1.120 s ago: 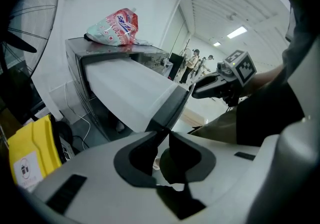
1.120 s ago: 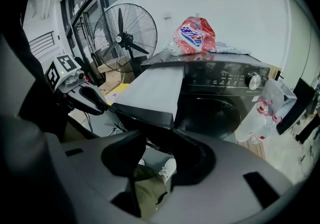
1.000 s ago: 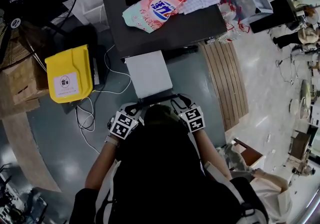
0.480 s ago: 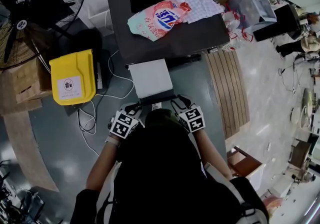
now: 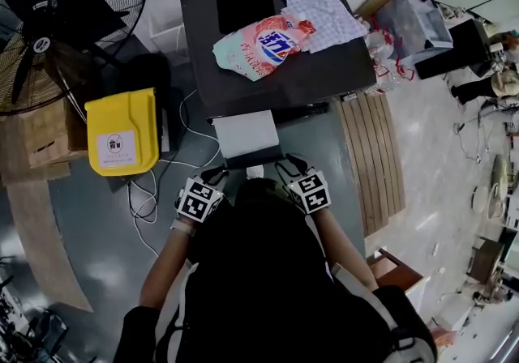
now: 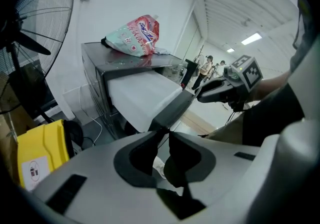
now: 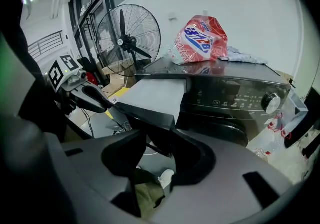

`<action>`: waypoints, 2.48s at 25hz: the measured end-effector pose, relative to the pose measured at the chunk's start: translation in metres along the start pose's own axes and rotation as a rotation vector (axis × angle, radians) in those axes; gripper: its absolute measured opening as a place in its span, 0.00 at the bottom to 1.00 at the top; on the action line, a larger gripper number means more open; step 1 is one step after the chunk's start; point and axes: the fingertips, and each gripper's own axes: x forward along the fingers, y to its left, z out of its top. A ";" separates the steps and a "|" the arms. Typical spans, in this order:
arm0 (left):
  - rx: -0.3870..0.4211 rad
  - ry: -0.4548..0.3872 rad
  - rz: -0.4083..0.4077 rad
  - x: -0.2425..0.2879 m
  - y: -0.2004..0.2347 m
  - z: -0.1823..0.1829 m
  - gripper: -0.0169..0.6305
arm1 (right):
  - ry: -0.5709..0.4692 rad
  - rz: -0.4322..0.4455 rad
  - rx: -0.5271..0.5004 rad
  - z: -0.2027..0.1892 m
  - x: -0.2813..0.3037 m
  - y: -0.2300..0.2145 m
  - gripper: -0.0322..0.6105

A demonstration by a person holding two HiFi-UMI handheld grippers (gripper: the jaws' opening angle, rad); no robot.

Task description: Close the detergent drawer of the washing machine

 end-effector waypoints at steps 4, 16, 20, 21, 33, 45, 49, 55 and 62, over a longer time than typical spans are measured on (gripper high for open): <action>-0.021 -0.003 0.012 0.004 0.012 0.009 0.15 | 0.008 0.013 -0.014 0.011 0.010 -0.007 0.31; -0.107 -0.034 0.081 0.007 0.053 0.039 0.15 | 0.002 0.043 -0.050 0.048 0.037 -0.025 0.31; -0.123 -0.050 0.105 0.008 0.064 0.048 0.14 | -0.004 0.053 -0.071 0.059 0.044 -0.030 0.31; -0.129 -0.055 0.110 0.008 0.066 0.049 0.14 | -0.005 0.055 -0.076 0.061 0.046 -0.030 0.30; -0.193 -0.102 0.139 0.009 0.087 0.064 0.15 | -0.038 0.049 -0.071 0.082 0.058 -0.038 0.31; -0.358 -0.184 0.232 0.010 0.114 0.080 0.13 | -0.049 -0.017 0.010 0.105 0.073 -0.049 0.31; -0.391 -0.207 0.235 0.010 0.114 0.080 0.13 | -0.051 -0.024 0.033 0.105 0.074 -0.050 0.31; -0.404 -0.233 0.245 0.011 0.115 0.081 0.14 | -0.056 -0.021 0.147 0.101 0.074 -0.053 0.32; -0.493 -0.277 0.275 0.008 0.112 0.079 0.14 | -0.065 -0.029 0.225 0.100 0.067 -0.047 0.34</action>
